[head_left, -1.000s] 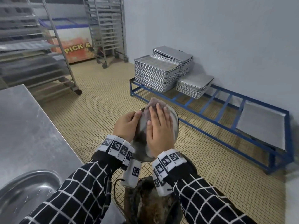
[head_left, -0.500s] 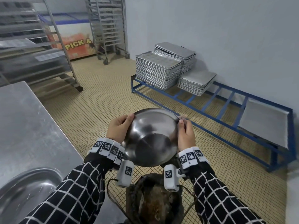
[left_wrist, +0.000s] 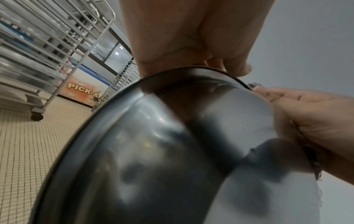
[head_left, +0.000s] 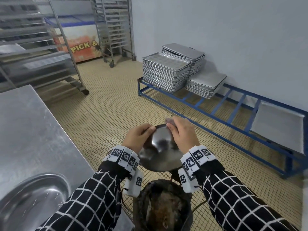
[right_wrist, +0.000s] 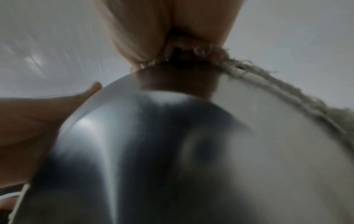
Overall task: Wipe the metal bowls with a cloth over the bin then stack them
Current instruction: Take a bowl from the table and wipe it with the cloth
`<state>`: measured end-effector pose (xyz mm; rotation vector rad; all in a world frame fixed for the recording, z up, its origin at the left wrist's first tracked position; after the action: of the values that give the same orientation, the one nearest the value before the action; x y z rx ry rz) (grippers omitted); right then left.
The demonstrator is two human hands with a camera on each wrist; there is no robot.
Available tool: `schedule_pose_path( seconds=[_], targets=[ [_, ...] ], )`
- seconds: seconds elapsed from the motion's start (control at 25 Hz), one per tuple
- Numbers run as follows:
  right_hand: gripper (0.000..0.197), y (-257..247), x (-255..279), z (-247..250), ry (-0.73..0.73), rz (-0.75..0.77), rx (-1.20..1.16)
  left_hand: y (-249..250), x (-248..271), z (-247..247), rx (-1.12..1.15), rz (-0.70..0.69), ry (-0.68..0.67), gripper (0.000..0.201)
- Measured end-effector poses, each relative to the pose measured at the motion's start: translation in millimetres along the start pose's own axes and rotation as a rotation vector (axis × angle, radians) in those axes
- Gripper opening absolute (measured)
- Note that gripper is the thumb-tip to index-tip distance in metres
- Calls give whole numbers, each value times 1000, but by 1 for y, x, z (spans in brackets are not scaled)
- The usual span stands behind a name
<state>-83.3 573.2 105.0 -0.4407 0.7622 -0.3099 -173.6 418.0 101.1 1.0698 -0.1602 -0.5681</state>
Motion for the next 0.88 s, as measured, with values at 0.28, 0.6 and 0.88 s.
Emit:
schedule_pose_path(
  seconds=[0.28,0.6,0.88],
  targets=[
    [33,-19,21,-2,320,-85,-178,9,-9,8,-102,-32,199,32],
    [44,-7,20,-14,266,-226,-74,17,-14,17,-26,-29,263,35],
    [51,0,43,-14,258,-317,-305,17,-18,18,79,27,289,37]
  ],
)
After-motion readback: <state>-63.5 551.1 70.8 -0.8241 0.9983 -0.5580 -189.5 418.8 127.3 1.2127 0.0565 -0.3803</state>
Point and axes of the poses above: each hand's wrist, its own x-axis away from the middle knuckle, its own z-axis out of the back of the hand, y = z × x, the point moved 3 cm from there along -x, towards the middle knuckle, and after that the axes turned 11 degrees about y, right-handed, at the moved point
